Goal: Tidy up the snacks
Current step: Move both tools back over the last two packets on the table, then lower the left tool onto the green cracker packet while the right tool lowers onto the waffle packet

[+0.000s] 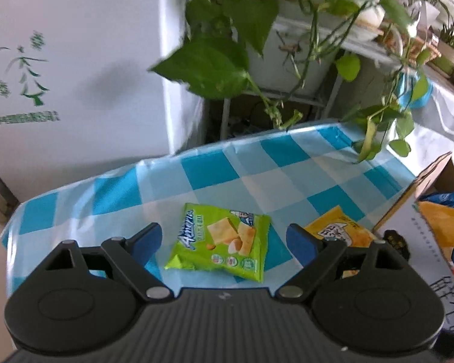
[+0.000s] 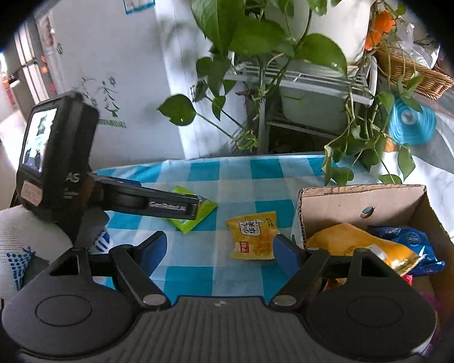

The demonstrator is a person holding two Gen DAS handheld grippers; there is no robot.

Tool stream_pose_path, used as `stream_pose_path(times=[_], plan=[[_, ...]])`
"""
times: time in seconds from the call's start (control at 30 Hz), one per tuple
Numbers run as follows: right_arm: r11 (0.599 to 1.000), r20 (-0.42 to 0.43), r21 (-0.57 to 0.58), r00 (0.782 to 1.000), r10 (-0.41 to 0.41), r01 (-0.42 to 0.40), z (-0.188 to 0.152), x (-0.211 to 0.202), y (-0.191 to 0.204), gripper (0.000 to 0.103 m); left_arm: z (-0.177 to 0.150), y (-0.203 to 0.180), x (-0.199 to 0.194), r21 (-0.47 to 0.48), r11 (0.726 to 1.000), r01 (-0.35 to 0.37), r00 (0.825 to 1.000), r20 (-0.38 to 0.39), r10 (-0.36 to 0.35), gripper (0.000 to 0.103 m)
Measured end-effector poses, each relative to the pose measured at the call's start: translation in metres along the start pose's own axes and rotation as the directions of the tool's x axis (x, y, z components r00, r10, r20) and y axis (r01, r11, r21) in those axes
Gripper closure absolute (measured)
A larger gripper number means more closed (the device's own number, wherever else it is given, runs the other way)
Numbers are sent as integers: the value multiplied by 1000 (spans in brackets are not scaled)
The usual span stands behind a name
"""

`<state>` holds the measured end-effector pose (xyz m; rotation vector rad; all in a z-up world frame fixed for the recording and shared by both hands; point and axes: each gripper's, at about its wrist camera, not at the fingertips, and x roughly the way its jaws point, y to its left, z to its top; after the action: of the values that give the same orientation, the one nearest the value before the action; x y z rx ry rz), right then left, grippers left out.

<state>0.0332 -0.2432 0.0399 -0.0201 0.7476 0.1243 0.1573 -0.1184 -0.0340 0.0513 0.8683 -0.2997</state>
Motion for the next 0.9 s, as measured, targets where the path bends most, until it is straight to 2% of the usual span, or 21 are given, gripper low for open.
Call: stream_pose_path(times=[0.37,0.63,0.77,0.9], plan=[[998,-37,26,997,-60,61,0,47,2,21,-2,9,34,0,1000,6,999,-44,-6,14],[996,-56,-17,995,-87,86,-3,77,11,22,-2,28,28,-47,999,4,999,-52,-7,38],[991,-41,-43,991,-130,128,-2,87,15,22,-2,45,22,-122,992,17,996,-80,-27,43],[982,-39,-79,984,-174,170,-1,99,20,22,-5,57,19,-131,991,-2,996,-85,-9,44]])
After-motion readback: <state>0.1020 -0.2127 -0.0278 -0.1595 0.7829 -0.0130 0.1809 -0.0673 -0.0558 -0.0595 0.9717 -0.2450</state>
